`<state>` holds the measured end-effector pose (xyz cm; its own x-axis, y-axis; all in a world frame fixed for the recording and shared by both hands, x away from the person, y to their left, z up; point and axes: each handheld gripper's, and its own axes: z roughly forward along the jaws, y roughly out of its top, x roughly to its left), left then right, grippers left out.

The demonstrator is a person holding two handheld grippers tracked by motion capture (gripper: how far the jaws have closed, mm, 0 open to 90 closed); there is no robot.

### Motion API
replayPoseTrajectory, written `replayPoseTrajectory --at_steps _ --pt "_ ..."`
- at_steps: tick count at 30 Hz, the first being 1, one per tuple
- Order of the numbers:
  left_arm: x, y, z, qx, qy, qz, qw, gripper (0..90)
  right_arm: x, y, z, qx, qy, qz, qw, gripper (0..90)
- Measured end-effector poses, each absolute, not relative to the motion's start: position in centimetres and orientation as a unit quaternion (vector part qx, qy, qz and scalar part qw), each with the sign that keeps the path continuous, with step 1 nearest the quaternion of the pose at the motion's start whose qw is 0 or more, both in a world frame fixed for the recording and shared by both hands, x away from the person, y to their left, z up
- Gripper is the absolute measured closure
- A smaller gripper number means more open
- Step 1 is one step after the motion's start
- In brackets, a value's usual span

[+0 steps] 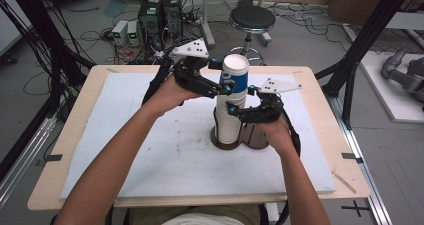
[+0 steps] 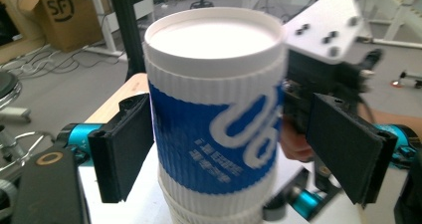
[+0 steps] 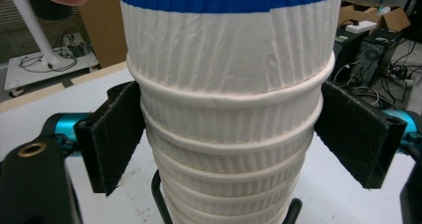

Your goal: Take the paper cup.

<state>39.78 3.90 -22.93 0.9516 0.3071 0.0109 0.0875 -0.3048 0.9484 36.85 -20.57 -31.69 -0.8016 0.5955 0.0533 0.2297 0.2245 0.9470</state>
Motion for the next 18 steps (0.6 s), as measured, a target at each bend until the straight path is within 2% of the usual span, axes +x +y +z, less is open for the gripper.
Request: replayPoseTrajectory --at_steps 8,18 --pt "40.7 2.2 -23.1 0.806 0.134 0.097 0.568 18.9 36.8 -20.6 -31.7 0.269 0.766 0.560 0.162 14.3" --pt "40.8 1.7 -22.8 0.809 0.123 0.102 0.565 24.1 36.9 -20.6 -31.7 0.269 0.768 0.559 0.160 14.4"
